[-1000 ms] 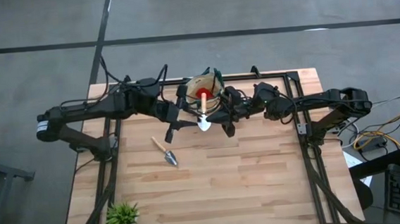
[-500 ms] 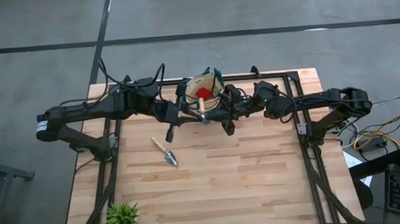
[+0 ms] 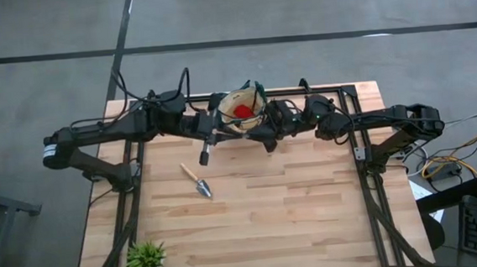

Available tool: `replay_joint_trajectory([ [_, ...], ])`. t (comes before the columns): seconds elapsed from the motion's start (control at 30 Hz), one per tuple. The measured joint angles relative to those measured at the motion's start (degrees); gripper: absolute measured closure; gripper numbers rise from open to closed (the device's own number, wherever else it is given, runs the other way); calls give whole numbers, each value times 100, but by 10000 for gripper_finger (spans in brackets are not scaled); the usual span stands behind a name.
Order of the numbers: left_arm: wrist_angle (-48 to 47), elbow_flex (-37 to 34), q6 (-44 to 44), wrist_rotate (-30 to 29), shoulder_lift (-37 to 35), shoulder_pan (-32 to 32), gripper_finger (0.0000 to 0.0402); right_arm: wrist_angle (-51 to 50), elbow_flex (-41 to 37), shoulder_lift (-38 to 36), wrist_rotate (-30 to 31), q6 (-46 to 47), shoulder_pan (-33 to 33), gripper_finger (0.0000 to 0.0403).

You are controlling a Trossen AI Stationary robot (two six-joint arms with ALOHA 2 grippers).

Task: Pick & Place Garden tools in Gardening bag
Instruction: Put the right trowel into the gardening bag

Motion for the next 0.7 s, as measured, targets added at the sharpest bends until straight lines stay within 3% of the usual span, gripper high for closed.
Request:
replay_joint_trajectory([
  [0.33,141,45,-1544,-73,-72,41,399,-39,-8,0,-157,-1979,-219,266],
  [0.7,67,41,-3223,-66,-313,234,399,-54,358,-131,-334,-3905,-282,280],
])
